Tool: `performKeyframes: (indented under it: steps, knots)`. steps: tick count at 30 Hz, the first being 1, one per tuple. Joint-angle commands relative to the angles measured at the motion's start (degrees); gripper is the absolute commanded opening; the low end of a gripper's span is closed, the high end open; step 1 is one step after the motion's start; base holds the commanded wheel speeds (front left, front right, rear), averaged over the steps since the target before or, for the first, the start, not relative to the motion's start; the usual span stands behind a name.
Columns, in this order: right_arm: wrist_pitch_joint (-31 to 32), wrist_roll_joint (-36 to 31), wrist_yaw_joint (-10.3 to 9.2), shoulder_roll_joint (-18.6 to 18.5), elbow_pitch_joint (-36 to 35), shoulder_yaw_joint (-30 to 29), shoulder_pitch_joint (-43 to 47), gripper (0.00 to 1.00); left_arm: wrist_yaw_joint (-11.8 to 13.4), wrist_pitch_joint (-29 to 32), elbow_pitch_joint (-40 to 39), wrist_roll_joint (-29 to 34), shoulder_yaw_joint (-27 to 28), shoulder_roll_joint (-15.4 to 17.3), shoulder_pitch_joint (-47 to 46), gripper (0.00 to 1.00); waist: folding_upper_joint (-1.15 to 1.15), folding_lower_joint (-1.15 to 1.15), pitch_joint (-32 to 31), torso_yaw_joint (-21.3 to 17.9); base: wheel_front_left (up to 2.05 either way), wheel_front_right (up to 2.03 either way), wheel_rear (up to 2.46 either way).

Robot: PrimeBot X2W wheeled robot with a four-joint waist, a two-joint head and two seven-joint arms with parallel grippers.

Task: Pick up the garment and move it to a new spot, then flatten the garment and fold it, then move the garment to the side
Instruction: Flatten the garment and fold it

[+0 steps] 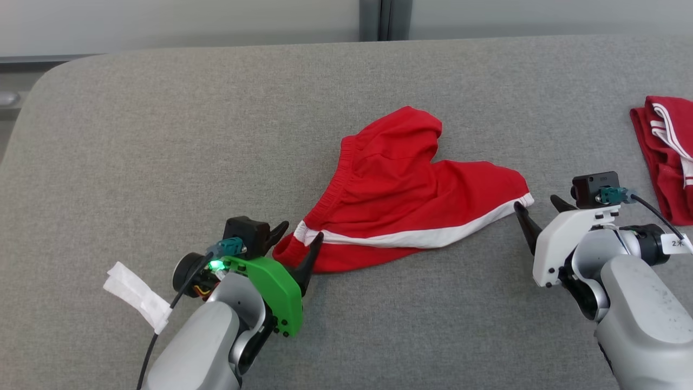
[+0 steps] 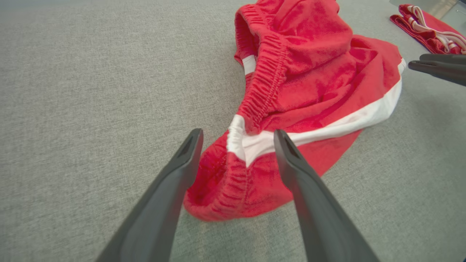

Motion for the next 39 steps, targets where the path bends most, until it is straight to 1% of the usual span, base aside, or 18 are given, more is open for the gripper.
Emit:
performKeyframes:
  steps: [1,11,12,13,14,15,16,17,18,22,28,32,35,37,39]
  knots:
    - [-0.1,0.7,-0.11,-0.5,1.1,0.6,-1.3,1.0,-0.1,0.1,0.1,-0.5,-0.2,0.6,-1.2,1.0,0.0,0.0,1.1,0.1,0.0,0.0,0.0]
    - [-1.8,4.5,-0.11,-1.6,8.6,5.2,-6.5,1.0,-0.1,0.6,0.0,-2.0,-1.8,1.6,-2.9,1.0,0.0,0.0,2.6,0.8,0.0,0.0,0.0]
    - [-1.9,4.8,-0.1,-1.6,9.0,5.5,-6.8,1.0,-0.1,0.6,0.0,-2.0,-1.9,1.7,-3.0,0.98,0.0,0.0,2.7,0.8,0.0,0.0,0.0]
    - [-2.0,5.3,-0.1,-1.5,9.6,6.0,-7.1,1.0,-0.1,0.9,0.1,-2.2,-2.0,1.6,-3.1,0.62,0.0,0.0,2.8,0.8,0.0,0.0,0.0]
    - [-1.8,5.7,-0.11,-1.4,10.0,6.4,-7.4,1.0,-0.1,1.2,0.2,-2.3,-2.2,1.7,-3.2,0.44,0.0,0.0,2.8,0.9,0.0,0.0,0.0]
    - [-1.6,6.1,-0.11,-1.4,10.6,7.0,-7.7,0.92,-0.1,1.4,0.2,-2.5,-2.3,1.7,-3.3,0.2,0.0,0.0,3.0,0.9,0.0,0.0,0.0]
    - [-1.5,6.5,-0.1,-1.4,10.9,7.5,-7.8,0.7,-0.1,1.8,0.2,-2.9,-2.7,1.7,-3.2,0.0,0.0,0.0,3.1,0.8,0.0,0.0,0.0]
    - [-1.7,6.9,-0.1,-1.5,11.4,7.9,-8.0,0.17,-0.1,2.1,0.3,-3.0,-3.0,1.9,-3.2,0.0,0.0,0.0,3.1,0.8,0.0,0.0,0.0]
    - [-1.6,7.3,-0.1,-1.4,11.8,8.5,-8.1,0.0,-0.1,2.3,0.3,-3.3,-3.2,2.0,-3.2,0.0,0.0,0.0,3.2,0.8,0.0,0.0,0.0]
    - [-3.2,8.7,-0.11,-1.9,12.3,8.8,-8.4,0.0,-0.1,1.2,-0.2,-4.3,-3.5,2.1,-3.1,0.0,0.0,0.0,2.9,0.8,0.0,0.0,0.0]
    - [-8.3,10.7,-0.11,-2.4,8.4,7.1,-6.9,0.0,-0.1,-2.4,-3.3,-6.9,-3.2,1.9,-2.7,0.0,0.0,0.0,1.0,0.7,0.0,0.0,0.0]
    - [-10.6,12.8,-0.11,-2.9,2.1,4.8,-4.9,0.0,-0.1,-4.7,-8.0,-11.2,-2.4,1.6,-2.1,0.0,0.0,0.0,-0.8,0.3,0.0,0.0,0.0]
    - [-10.6,15.1,-0.1,-3.1,-4.9,2.3,-2.7,0.0,-0.1,-5.3,-13.1,-15.8,-1.6,1.5,-1.9,0.0,0.0,0.0,-1.7,-0.1,0.0,0.0,0.0]
    - [-9.8,16.5,-0.11,-3.1,-9.4,0.4,-1.6,0.0,-0.1,-4.2,-16.1,-18.6,-1.3,1.7,-2.1,0.0,0.0,0.0,-1.9,-0.4,0.0,0.0,0.0]
    - [-7.8,17.2,-0.1,-3.0,-15.1,-2.0,-0.7,0.0,-0.1,-2.4,-19.7,-23.0,-0.3,1.5,-2.9,0.0,0.0,0.0,-1.3,-1.0,0.0,0.0,0.0]
